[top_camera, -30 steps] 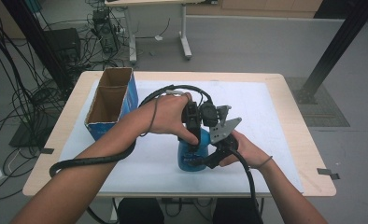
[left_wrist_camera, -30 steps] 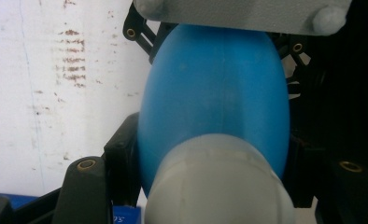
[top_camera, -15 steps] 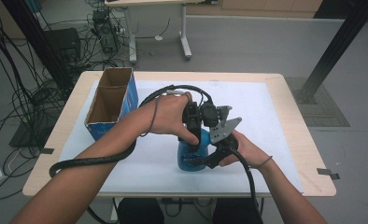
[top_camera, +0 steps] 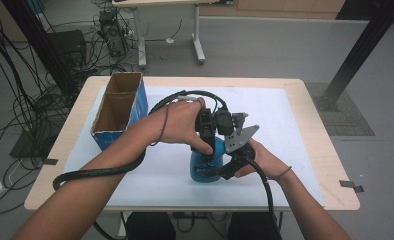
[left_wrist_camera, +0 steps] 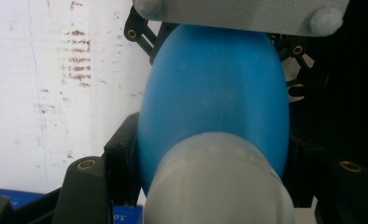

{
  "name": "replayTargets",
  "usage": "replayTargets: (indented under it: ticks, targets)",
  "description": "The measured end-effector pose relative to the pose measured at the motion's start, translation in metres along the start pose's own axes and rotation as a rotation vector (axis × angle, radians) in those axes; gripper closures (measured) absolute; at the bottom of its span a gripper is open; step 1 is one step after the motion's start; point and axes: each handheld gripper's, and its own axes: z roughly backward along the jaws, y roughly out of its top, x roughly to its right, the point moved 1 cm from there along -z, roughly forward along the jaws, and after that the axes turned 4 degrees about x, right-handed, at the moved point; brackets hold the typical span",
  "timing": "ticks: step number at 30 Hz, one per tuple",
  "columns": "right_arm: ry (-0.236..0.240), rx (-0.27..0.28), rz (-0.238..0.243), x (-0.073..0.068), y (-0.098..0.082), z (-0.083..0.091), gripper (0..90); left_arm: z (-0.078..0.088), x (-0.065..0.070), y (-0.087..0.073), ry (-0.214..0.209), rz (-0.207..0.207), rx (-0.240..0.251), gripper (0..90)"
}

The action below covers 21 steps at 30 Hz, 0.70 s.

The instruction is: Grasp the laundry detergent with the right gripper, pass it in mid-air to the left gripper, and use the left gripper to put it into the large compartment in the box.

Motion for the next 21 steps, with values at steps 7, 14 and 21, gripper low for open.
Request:
replayTargets:
  ticks: [7,14,21]
  targets:
    - [0.0,0.006,-0.005,-0.0001,-0.0009,-0.0001,41.7,0.0006,0.0008,0.0002,0.004,-0.004,-0.001,37.3]
    - [-0.004,0.001,-0.001,-0.0009,0.0005,0.0001,41.7,0.0009,0.0017,0.0002,0.005,-0.002,-0.003,37.3]
    - [-0.002,-0.001,0.002,-0.0006,0.0023,0.0004,41.7,0.0025,0.0024,0.0004,0.008,-0.003,-0.004,37.3]
